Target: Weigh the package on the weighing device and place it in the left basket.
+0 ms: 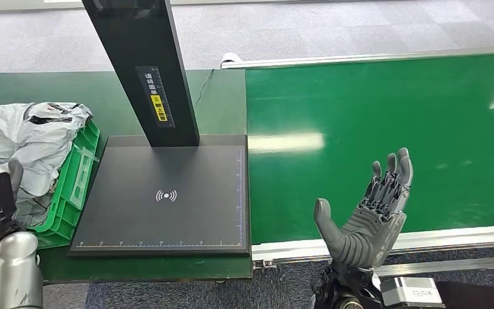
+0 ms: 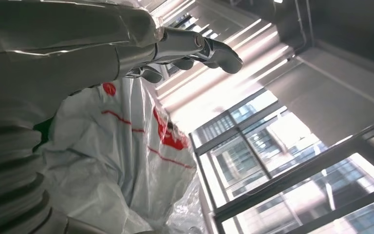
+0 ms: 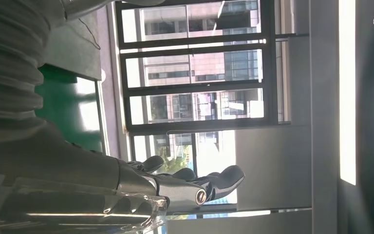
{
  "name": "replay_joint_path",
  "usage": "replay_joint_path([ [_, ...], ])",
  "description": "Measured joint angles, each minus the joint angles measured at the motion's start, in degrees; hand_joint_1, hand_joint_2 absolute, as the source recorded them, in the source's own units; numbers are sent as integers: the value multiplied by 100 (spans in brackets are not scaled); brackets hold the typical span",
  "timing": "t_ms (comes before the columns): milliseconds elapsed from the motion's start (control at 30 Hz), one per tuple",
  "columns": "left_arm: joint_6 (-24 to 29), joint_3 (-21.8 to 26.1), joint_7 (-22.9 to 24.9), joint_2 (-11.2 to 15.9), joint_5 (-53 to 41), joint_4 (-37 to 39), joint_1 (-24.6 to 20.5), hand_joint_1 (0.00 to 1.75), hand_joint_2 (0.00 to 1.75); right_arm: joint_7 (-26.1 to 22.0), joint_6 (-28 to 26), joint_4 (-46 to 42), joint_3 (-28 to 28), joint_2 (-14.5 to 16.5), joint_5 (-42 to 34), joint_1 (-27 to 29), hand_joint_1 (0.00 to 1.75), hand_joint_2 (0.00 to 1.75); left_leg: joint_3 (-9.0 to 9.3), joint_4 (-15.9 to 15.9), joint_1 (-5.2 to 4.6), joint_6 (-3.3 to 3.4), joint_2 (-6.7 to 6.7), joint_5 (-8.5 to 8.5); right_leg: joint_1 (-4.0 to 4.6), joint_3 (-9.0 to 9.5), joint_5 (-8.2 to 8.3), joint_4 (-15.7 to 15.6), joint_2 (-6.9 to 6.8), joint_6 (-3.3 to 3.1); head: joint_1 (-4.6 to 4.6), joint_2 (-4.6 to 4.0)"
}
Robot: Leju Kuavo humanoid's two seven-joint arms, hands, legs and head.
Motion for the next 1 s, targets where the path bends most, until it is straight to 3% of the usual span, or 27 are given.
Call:
replay_joint_path([
  [200, 110, -131, -381, -439, -1, -1607, 1139, 0, 175, 0, 7, 0, -92, 6, 19, 37, 0, 175, -1, 0, 0, 0, -2, -2, 0, 2, -7, -1, -1, 2, -1, 1],
  [367, 126, -363, -1014, -1095, 230, -2941, 2051, 0, 175, 24, 39, 0, -162, 31, 44, 76, 0, 175, 2, 0, -1, 6, 1, -12, -1, 4, -10, -3, 0, 5, 0, 0],
  [533, 86, -1258, -987, -1417, 648, -3728, 2819, 0, 175, 290, 296, 44, -229, 38, 206, 88, 0, 175, 1, 0, -5, 8, -6, -17, -1, 6, -14, -5, -3, 7, -1, 1],
  [667, -232, -2140, -676, -1529, 1150, -3605, 2971, 0, 175, 576, 581, 295, -212, 48, 512, 48, 0, 0, -2, -1, -5, 8, -11, -17, 0, 11, -14, -4, -4, 7, -1, 1],
  [767, -769, -2548, -499, -1603, 1526, -3291, 2977, 0, 175, 673, 631, 600, -134, 51, 642, -1, 0, 0, 1, 0, -4, 8, -12, -16, 0, 13, -14, -3, -4, 6, -2, 1],
  [900, -1326, -2894, -377, -1641, 1445, -2719, 2949, 0, 175, 757, 649, 1010, -45, 52, 691, -83, 0, 175, 4, 0, 0, 8, -10, -15, 0, 12, -13, -2, -3, 6, -1, 1],
  [1000, -1576, -3083, -313, -1641, 1281, -2315, 2888, 0, 175, 844, 707, 1312, 28, 52, 734, -169, 0, 175, 4, 0, 0, 8, -10, -15, 0, 11, -14, -2, -3, 6, 0, 0],
])
